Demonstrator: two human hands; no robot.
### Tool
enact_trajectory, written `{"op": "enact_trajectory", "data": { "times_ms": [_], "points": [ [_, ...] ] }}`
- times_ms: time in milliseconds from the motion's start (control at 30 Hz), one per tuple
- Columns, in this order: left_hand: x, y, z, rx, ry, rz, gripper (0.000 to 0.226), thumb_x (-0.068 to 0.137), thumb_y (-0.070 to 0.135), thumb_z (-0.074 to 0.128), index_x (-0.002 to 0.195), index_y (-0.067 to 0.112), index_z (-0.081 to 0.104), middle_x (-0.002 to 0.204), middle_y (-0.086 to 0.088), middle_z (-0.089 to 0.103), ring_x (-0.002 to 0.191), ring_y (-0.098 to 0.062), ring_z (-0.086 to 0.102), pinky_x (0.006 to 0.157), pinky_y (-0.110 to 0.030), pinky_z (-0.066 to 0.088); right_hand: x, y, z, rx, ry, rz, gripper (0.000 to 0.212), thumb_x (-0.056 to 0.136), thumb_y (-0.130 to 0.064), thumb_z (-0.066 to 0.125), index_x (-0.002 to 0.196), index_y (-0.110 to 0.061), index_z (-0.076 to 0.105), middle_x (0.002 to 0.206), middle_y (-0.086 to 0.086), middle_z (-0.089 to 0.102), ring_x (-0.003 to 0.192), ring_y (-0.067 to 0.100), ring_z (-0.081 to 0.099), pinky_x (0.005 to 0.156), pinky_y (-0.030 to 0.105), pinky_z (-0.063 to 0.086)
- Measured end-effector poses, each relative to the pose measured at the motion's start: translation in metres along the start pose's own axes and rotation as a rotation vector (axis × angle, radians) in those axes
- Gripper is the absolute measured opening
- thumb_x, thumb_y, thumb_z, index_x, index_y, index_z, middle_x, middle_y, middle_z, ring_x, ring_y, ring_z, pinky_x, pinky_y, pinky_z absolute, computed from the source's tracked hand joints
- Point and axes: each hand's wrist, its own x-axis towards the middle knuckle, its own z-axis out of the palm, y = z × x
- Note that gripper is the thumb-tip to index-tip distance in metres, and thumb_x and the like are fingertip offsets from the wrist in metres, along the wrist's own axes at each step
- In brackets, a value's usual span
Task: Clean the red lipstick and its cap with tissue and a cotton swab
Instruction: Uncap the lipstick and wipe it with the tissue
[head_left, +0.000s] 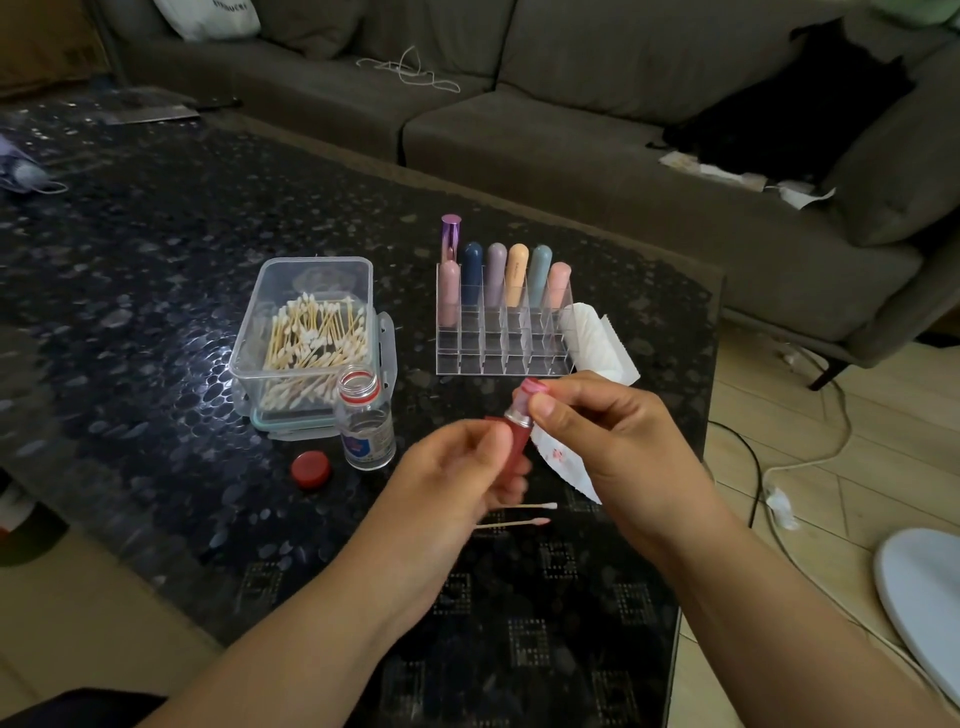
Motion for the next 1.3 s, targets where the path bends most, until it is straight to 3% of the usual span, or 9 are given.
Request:
{"op": "enact_trajectory", "data": {
  "times_ms": [133, 467, 600, 700, 800, 967, 1100, 1200, 1300],
  "points": [
    [-0.002, 0.004, 0.001, -0.189, -0.159, -0.154, 0.038, 0.082, 0.033, 0.044, 0.088, 0.002, 0.066, 0.061, -0.006, 0.064, 0.057, -0.014, 0.060, 0.059, -0.024, 0.054, -0.002, -0.003, 0.000, 0.034, -0.021, -0.002, 0.023, 0.067, -0.022, 0.065, 0.081, -0.005, 0.072, 0.088, 0.012, 0.062, 0.066, 0.003, 0.064, 0.062, 0.010, 0.048],
    [0.002, 0.000, -0.001, -0.084, 0.014, 0.086, 0.010, 0.061, 0.018, 0.066, 0.070, 0.016, 0.068, 0.068, 0.004, 0.070, 0.069, -0.009, 0.065, 0.072, -0.022, 0.055, -0.006, -0.003, 0.002, 0.019, 0.007, -0.055, 0.028, 0.067, -0.022, 0.065, 0.086, -0.003, 0.073, 0.090, 0.013, 0.065, 0.074, 0.003, 0.064, 0.066, 0.010, 0.048],
    [-0.001, 0.001, 0.000, -0.128, -0.080, -0.039, 0.029, 0.076, 0.032, 0.053, 0.087, 0.009, 0.068, 0.072, -0.005, 0.071, 0.072, -0.017, 0.067, 0.073, -0.028, 0.057, -0.004, -0.006, 0.002, 0.050, 0.007, -0.032, 0.025, 0.066, -0.020, 0.066, 0.082, -0.002, 0.072, 0.084, 0.010, 0.064, 0.067, 0.001, 0.064, 0.063, 0.008, 0.047],
    [-0.003, 0.005, 0.002, -0.180, -0.183, -0.149, 0.039, 0.083, 0.032, 0.043, 0.093, 0.001, 0.065, 0.066, -0.008, 0.067, 0.064, -0.016, 0.065, 0.066, -0.027, 0.057, -0.004, -0.006, 0.000, 0.065, 0.001, -0.016, 0.023, 0.067, -0.020, 0.066, 0.080, -0.002, 0.072, 0.083, 0.010, 0.063, 0.063, 0.002, 0.064, 0.060, 0.009, 0.048],
    [-0.002, 0.006, 0.000, -0.210, -0.143, -0.108, 0.032, 0.077, 0.026, 0.051, 0.090, 0.000, 0.063, 0.059, -0.003, 0.063, 0.057, -0.011, 0.060, 0.061, -0.023, 0.055, -0.005, -0.007, 0.000, 0.043, -0.009, -0.039, 0.023, 0.068, -0.021, 0.065, 0.081, -0.004, 0.073, 0.084, 0.010, 0.064, 0.068, 0.002, 0.064, 0.064, 0.009, 0.047],
    [0.001, 0.001, -0.001, -0.097, -0.011, 0.046, 0.018, 0.061, 0.019, 0.065, 0.077, 0.011, 0.067, 0.066, 0.001, 0.070, 0.066, -0.009, 0.065, 0.070, -0.021, 0.056, -0.004, -0.002, 0.000, 0.004, 0.007, -0.048, 0.018, 0.078, -0.010, 0.063, 0.089, 0.001, 0.072, 0.089, 0.011, 0.065, 0.074, 0.001, 0.064, 0.067, 0.008, 0.047],
    [0.001, -0.005, -0.001, 0.015, 0.082, 0.126, 0.023, 0.061, 0.021, 0.066, 0.082, 0.011, 0.067, 0.070, 0.003, 0.072, 0.070, -0.009, 0.066, 0.070, -0.020, 0.054, -0.004, -0.001, 0.001, -0.020, 0.014, -0.035, 0.024, 0.071, -0.022, 0.064, 0.088, -0.006, 0.073, 0.090, 0.009, 0.066, 0.076, 0.001, 0.064, 0.068, 0.008, 0.047],
    [-0.001, -0.003, 0.000, -0.027, -0.032, 0.016, 0.026, 0.072, 0.031, 0.057, 0.085, 0.012, 0.068, 0.072, -0.002, 0.071, 0.072, -0.014, 0.067, 0.073, -0.026, 0.056, -0.003, -0.003, 0.000, 0.002, 0.002, -0.020, 0.023, 0.069, -0.022, 0.064, 0.084, -0.006, 0.073, 0.086, 0.008, 0.065, 0.071, -0.001, 0.064, 0.065, 0.008, 0.047],
    [-0.002, 0.000, 0.001, -0.099, -0.149, -0.080, 0.037, 0.081, 0.034, 0.046, 0.090, 0.004, 0.065, 0.066, -0.006, 0.067, 0.066, -0.016, 0.063, 0.066, -0.027, 0.055, -0.003, -0.002, 0.000, -0.024, -0.003, -0.005, 0.017, 0.074, -0.019, 0.065, 0.083, -0.006, 0.073, 0.086, 0.011, 0.064, 0.067, 0.001, 0.063, 0.063, 0.010, 0.048]
  ]
}}
